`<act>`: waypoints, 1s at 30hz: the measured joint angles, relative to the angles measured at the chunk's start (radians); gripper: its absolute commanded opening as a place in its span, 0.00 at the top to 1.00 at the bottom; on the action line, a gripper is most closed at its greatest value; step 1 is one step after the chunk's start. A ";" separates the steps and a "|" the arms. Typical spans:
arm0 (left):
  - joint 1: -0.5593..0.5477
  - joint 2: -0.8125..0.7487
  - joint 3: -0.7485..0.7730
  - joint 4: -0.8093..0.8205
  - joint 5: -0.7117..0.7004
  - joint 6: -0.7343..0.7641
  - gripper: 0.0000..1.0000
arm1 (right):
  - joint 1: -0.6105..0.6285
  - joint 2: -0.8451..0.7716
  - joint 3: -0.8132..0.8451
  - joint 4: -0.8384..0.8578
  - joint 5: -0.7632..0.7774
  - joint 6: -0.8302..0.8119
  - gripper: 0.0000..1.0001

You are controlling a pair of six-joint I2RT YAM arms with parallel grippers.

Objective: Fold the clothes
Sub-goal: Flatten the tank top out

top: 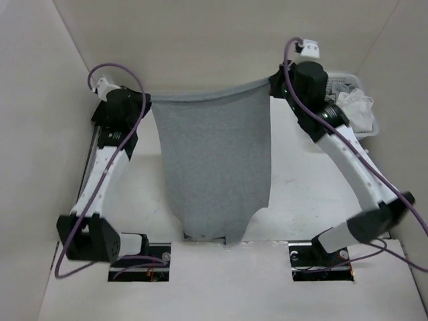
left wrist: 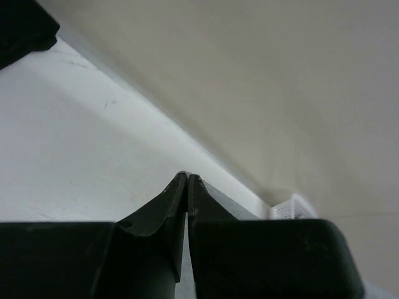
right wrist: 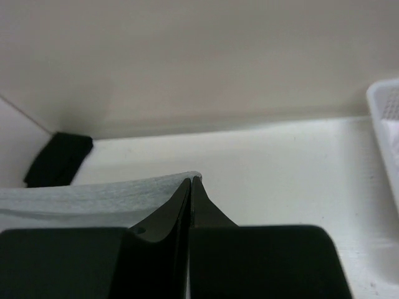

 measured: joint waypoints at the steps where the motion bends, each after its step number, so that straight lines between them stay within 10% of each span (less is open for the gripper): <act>1: 0.002 0.064 0.035 -0.016 0.005 -0.001 0.99 | -0.027 0.072 0.047 -0.024 -0.039 0.013 1.00; 7: 0.008 0.247 0.371 -0.055 0.042 0.002 0.99 | -0.104 0.319 0.429 -0.177 -0.156 0.049 1.00; 15: 0.070 0.150 0.584 0.032 0.081 0.017 0.99 | -0.109 0.196 0.681 -0.196 -0.206 0.056 1.00; 21: 0.059 -0.003 0.357 0.099 0.083 0.029 0.99 | -0.098 -0.076 0.246 -0.098 -0.206 0.080 1.00; 30: -0.021 -0.494 -0.565 0.026 0.024 0.034 0.99 | 0.118 -0.507 -0.826 0.018 -0.128 0.222 1.00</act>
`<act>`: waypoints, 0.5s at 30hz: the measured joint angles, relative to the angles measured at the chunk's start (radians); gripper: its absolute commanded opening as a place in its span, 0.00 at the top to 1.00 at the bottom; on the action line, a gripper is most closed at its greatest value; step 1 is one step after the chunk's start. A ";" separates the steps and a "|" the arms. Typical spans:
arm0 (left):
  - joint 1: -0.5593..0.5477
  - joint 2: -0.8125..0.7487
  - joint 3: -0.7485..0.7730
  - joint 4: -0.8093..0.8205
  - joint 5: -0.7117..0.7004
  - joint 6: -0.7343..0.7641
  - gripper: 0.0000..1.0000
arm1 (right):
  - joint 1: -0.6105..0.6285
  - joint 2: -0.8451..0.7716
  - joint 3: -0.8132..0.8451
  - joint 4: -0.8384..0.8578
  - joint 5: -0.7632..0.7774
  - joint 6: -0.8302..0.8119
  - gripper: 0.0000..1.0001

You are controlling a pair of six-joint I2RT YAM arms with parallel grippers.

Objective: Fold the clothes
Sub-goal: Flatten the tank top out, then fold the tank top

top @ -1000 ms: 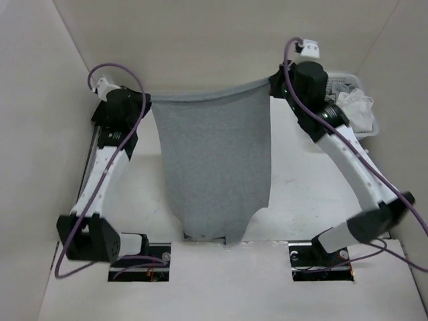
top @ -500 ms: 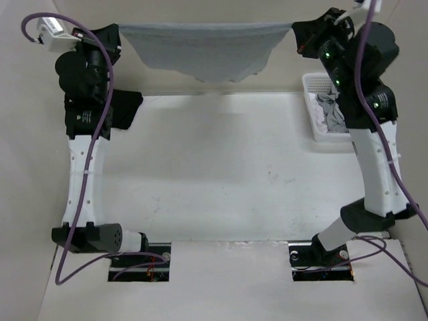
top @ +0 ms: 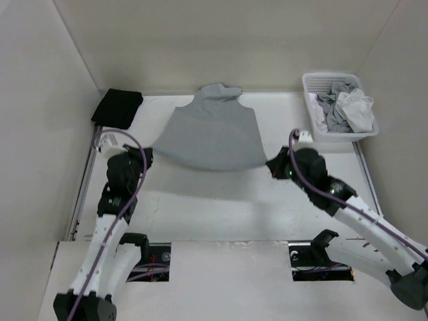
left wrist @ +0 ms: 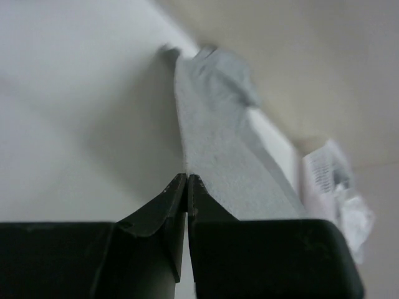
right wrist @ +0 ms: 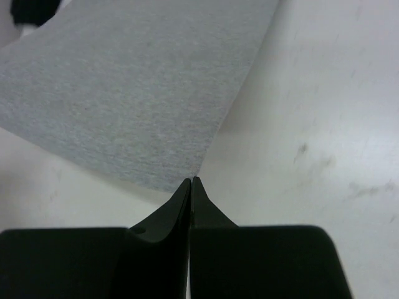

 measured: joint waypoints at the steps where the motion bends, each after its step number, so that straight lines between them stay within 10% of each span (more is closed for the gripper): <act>1: 0.001 -0.077 -0.068 -0.056 -0.003 0.000 0.99 | 0.048 -0.052 -0.087 -0.005 0.011 0.024 1.00; 15: -0.122 -0.679 -0.009 -0.756 -0.024 -0.103 1.00 | 0.844 -0.345 -0.324 -0.285 0.214 0.530 0.99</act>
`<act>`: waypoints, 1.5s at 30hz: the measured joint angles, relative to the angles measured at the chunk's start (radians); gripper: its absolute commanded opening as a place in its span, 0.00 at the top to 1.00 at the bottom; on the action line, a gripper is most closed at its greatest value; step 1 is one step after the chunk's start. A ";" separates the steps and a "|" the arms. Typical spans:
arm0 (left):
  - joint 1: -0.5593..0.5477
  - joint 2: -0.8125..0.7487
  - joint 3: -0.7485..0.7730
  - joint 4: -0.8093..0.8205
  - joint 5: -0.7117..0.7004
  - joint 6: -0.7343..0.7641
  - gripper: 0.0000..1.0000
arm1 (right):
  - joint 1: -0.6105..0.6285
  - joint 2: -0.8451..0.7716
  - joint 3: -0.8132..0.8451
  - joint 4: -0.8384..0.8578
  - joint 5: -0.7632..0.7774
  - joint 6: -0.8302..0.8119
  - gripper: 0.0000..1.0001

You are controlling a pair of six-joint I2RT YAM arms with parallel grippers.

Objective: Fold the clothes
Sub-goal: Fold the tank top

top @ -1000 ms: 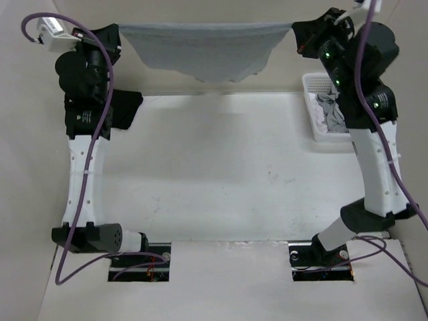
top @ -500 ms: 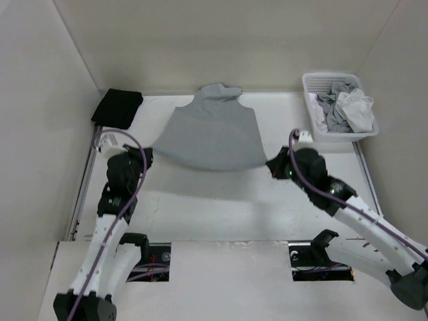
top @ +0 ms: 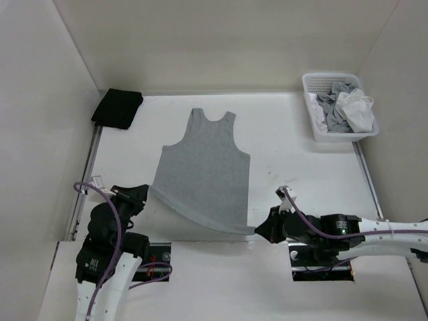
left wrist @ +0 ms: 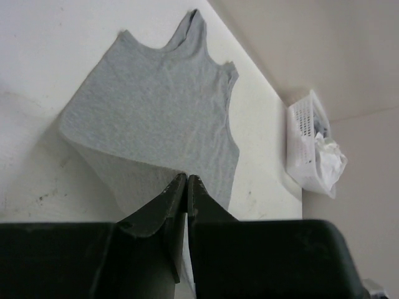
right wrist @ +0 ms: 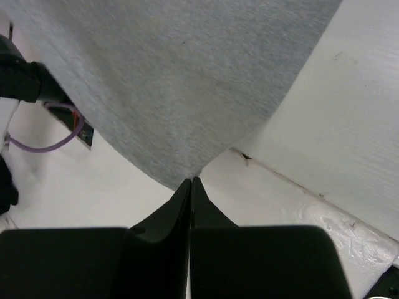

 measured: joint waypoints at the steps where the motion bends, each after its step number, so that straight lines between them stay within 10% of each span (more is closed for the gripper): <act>1: 0.002 0.001 0.009 0.007 -0.007 -0.001 1.00 | 0.019 0.008 0.011 -0.017 0.022 0.018 0.99; 6: 0.018 0.152 -0.048 0.158 -0.040 -0.007 1.00 | -0.256 0.151 0.076 0.058 0.032 -0.091 1.00; 11: 0.035 0.673 -0.042 0.528 -0.081 -0.019 1.00 | -0.743 0.433 0.187 0.304 -0.140 -0.286 1.00; 20: 0.087 1.627 0.643 0.894 -0.066 0.013 0.90 | -1.095 1.094 0.817 0.530 -0.374 -0.431 0.99; 25: 0.127 1.901 0.907 0.931 -0.039 0.043 0.53 | -1.171 1.411 1.133 0.548 -0.419 -0.428 0.46; 30: 0.164 1.870 0.735 0.959 -0.023 0.045 0.58 | -1.190 1.502 1.067 0.552 -0.431 -0.425 0.43; 36: 0.113 1.448 0.134 1.015 -0.080 0.014 0.67 | -1.124 1.232 0.563 0.639 -0.422 -0.388 0.93; 45: 0.117 1.270 -0.153 1.077 -0.002 0.011 0.56 | -1.018 0.935 0.159 0.885 -0.422 -0.301 0.69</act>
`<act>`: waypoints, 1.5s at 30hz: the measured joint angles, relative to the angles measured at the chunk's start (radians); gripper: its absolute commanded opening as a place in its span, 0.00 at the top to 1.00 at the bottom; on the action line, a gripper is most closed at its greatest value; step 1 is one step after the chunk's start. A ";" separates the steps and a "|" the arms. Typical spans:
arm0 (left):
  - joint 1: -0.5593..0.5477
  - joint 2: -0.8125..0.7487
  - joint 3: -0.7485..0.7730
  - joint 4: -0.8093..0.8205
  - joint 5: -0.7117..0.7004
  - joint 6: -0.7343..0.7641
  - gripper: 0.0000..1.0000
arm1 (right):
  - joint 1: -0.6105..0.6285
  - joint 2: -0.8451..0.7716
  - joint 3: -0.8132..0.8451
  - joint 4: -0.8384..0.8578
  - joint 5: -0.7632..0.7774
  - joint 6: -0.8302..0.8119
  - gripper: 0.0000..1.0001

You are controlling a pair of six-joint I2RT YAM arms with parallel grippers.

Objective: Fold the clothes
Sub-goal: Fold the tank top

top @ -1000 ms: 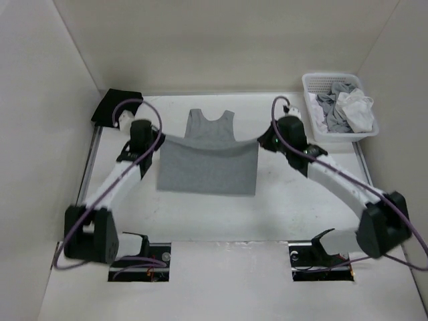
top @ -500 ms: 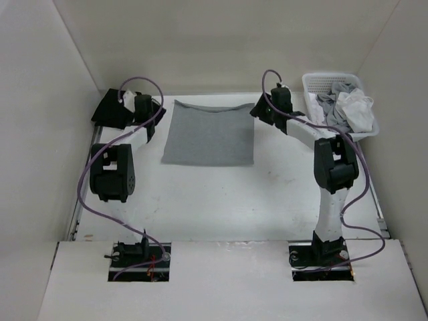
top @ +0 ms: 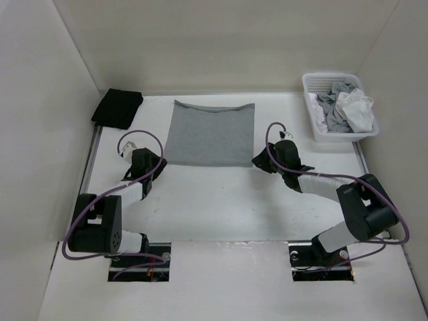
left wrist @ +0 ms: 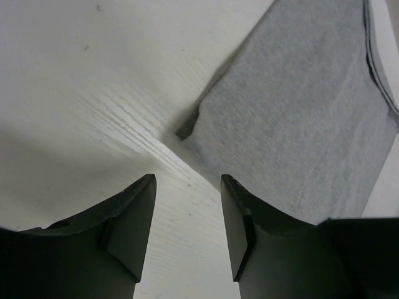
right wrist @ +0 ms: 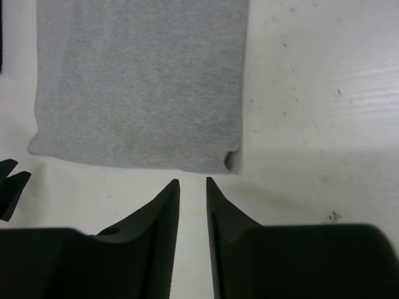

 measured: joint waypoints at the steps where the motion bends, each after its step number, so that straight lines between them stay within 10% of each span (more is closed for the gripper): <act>1: 0.012 0.020 0.000 0.013 0.010 0.000 0.56 | 0.000 0.000 -0.020 0.014 0.001 0.010 0.64; 9: 0.039 0.183 0.030 0.149 0.055 -0.047 0.77 | -0.005 0.045 -0.078 0.115 -0.018 0.102 0.47; 29: 0.038 0.155 0.016 0.155 0.058 -0.097 0.99 | -0.033 0.175 -0.090 0.255 -0.051 0.265 0.99; 37: 0.003 -0.436 0.000 -0.078 0.068 -0.069 1.00 | 0.050 -0.469 -0.238 0.032 0.069 0.176 1.00; 45: -0.080 -1.006 0.201 -0.523 0.082 -0.050 1.00 | 0.459 -1.162 -0.083 -0.537 0.334 0.150 1.00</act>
